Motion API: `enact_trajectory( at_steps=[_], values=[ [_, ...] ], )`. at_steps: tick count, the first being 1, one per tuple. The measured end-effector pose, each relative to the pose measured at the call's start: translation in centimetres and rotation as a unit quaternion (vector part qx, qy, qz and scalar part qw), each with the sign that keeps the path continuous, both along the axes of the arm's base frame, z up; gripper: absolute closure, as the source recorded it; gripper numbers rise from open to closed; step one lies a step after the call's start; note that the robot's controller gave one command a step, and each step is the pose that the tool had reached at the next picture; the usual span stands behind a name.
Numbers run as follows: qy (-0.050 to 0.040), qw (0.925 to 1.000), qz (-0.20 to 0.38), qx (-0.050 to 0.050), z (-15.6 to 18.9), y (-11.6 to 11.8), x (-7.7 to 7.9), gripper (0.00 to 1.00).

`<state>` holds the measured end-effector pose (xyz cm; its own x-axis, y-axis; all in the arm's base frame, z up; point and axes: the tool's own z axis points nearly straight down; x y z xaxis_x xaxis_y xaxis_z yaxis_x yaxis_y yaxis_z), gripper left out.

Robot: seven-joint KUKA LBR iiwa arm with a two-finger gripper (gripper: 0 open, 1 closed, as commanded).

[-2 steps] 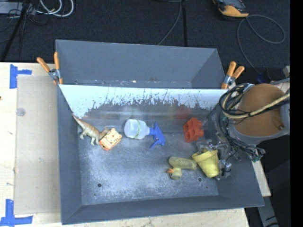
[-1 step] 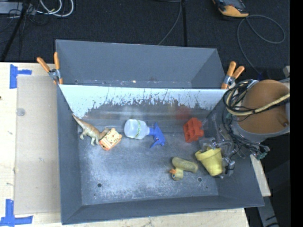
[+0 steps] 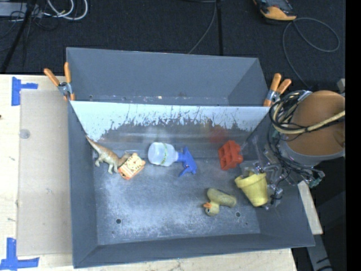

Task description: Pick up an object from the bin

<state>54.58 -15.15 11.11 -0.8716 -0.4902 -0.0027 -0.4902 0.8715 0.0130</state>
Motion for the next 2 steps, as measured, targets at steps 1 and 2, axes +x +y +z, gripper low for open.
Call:
enact_trajectory(
  at_steps=[1,2],
  values=[
    [0.0032,1.0,0.0,0.001,1.2,0.1,-0.1,1.0],
    [0.0027,1.0,-0.001,0.001,3.1,0.1,-0.1,1.0]
  ],
)
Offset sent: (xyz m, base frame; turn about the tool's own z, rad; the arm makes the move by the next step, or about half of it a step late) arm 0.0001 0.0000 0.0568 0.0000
